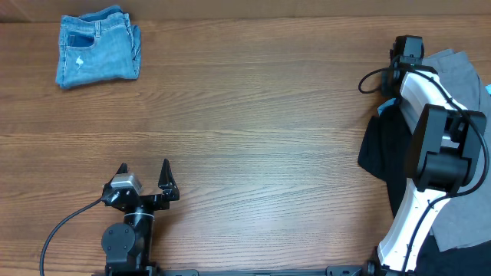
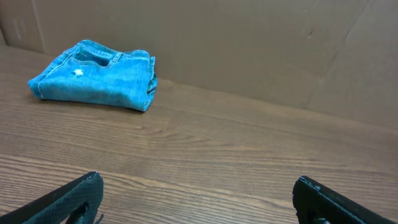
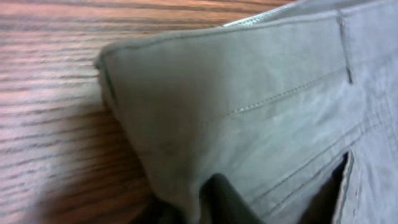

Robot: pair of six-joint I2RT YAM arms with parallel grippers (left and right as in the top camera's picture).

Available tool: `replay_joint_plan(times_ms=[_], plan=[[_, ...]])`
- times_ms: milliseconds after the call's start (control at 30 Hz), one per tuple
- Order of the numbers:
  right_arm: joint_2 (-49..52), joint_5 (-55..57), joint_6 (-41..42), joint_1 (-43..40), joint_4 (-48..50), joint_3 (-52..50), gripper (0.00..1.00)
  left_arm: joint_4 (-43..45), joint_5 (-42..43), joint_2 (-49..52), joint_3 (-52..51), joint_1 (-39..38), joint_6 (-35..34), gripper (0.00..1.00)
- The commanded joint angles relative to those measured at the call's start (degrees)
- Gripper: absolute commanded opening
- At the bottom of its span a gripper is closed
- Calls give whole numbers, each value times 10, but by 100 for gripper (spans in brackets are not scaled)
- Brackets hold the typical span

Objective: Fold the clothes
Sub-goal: 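Grasp the edge of the grey pants with the right gripper, then pull the grey pants left and lay them flat mid-table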

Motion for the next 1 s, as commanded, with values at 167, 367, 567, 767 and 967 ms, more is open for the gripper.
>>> replay_joint_plan(times_ms=[167,367,567,767,967], plan=[[6,14,80,-2,5,12,4,0,-4,-5,-3,3,11,100],[-33,37,111,-2,6,14,4,0,-4,-5,-3,3,11,100],[-99,60,124,-2,9,16,4,0,-4,-5,-3,3,11,100],[-150,68,123,6,8,15,4,0,-4,-5,-3,3,11,100],[-186,73,119,39,7,15,4,0,-4,-5,-3,3,11,100]])
